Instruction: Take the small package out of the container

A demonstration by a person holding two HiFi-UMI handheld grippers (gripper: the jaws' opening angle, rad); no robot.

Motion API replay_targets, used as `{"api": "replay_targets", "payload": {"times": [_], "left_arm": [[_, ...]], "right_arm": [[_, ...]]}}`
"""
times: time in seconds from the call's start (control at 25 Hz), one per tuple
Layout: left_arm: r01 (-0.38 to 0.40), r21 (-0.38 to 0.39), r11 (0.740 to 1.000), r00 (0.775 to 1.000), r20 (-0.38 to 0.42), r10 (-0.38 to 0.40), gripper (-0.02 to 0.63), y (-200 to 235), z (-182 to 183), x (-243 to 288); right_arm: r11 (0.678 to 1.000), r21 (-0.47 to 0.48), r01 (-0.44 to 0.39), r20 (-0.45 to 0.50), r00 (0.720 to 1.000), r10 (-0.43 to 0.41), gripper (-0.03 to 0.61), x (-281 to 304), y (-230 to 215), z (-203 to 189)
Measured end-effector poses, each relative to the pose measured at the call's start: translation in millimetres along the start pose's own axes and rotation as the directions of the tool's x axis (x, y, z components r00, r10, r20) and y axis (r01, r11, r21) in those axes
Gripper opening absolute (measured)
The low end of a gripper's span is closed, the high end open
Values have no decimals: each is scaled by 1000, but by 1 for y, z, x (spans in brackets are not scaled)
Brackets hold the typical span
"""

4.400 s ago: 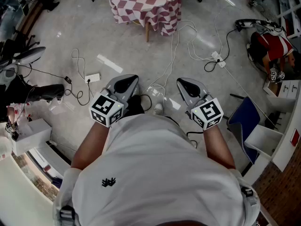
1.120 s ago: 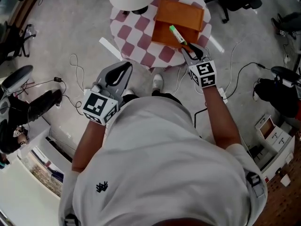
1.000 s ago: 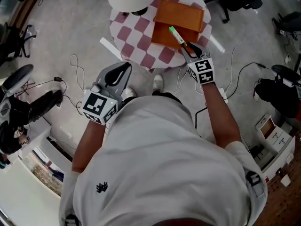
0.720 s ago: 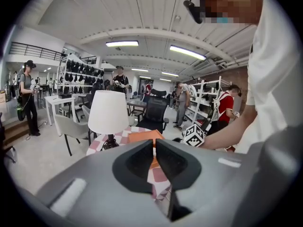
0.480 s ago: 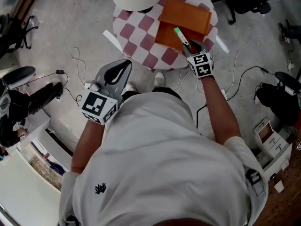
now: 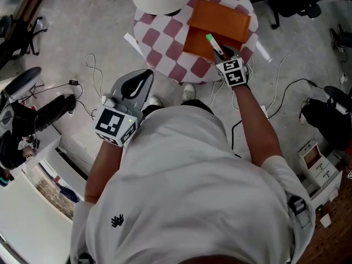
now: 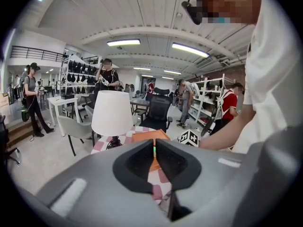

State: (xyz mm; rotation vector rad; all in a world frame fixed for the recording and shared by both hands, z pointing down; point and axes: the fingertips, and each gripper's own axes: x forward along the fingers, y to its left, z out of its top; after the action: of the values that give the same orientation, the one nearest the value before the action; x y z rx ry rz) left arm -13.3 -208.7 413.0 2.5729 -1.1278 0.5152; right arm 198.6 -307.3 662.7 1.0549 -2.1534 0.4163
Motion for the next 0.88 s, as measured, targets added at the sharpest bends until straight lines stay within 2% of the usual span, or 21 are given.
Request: {"api": "replay_targets", "payload": {"times": [0.88], "left_arm": [[14,6,1000,1000,-2,-14,58,2,2,6]], "right_arm": [[1000,-4,12,-50,999,-12,98,8,-1,-9]]}}
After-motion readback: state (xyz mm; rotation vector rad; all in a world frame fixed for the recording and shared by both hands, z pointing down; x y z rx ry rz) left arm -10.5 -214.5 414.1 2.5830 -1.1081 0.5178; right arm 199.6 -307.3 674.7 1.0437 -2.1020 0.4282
